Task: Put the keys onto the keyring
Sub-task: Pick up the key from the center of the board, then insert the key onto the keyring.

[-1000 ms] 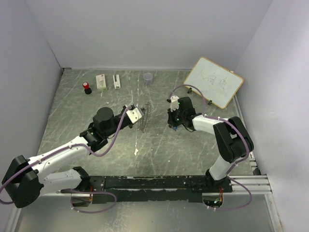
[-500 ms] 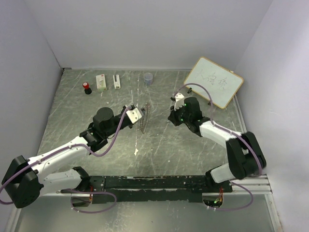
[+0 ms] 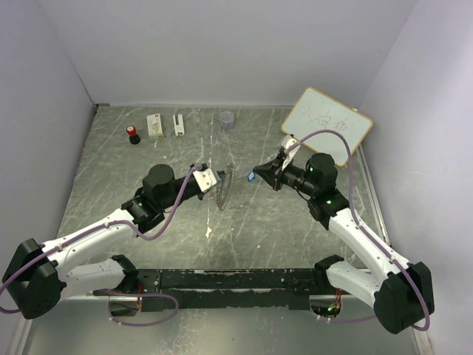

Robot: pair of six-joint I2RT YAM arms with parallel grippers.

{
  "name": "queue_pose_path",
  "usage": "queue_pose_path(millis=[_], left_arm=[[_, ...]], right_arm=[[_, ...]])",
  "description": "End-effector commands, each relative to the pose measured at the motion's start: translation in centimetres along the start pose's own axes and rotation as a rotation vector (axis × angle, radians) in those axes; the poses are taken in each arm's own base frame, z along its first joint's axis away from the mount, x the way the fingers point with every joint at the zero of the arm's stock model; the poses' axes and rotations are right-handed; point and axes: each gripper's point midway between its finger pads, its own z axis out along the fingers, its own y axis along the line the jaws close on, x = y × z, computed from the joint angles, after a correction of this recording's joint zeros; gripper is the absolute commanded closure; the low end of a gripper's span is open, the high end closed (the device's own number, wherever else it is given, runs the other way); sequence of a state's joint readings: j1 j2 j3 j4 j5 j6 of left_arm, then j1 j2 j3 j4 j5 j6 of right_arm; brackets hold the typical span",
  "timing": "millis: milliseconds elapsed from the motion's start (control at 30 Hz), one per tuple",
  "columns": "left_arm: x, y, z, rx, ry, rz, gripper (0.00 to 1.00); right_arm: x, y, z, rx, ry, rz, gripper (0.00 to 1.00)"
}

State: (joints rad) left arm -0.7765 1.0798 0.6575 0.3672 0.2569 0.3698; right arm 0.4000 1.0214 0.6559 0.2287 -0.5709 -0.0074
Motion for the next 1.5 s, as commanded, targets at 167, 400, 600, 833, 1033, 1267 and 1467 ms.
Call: queue_pose_path(millis=[167, 400, 600, 833, 1033, 1267, 1467], left_arm=[[-3.9, -0.2, 0.4, 0.041, -0.108, 0.001, 0.93], [-4.4, -0.2, 1.0, 0.025, -0.11, -0.023, 0.93], [-4.7, -0.3, 1.6, 0.013, -0.108, -0.045, 0.93], [-4.8, -0.3, 1.6, 0.01, -0.105, -0.054, 0.93], [-5.0, -0.4, 1.5, 0.017, -0.104, -0.057, 0.93], [-4.8, -0.5, 1.6, 0.024, -0.1, -0.057, 0.93], [-4.7, -0.7, 1.6, 0.031, -0.095, -0.058, 0.93]], right_arm=[[-4.4, 3.8, -0.9, -0.171, -0.121, -0.015, 1.0], [-5.1, 5.6, 0.1, -0.171, -0.152, -0.02, 1.0], [-5.4, 7.1, 1.5, -0.171, -0.154, -0.029, 1.0], [-6.1, 7.3, 1.9, -0.139, -0.173, -0.038, 1.0], [-6.4, 6.9, 1.9, -0.109, -0.182, -0.04, 1.0], [-6.4, 6.7, 2.0, -0.099, -0.184, -0.044, 1.0], [-6.6, 6.6, 2.1, -0.098, -0.187, -0.045, 1.0]])
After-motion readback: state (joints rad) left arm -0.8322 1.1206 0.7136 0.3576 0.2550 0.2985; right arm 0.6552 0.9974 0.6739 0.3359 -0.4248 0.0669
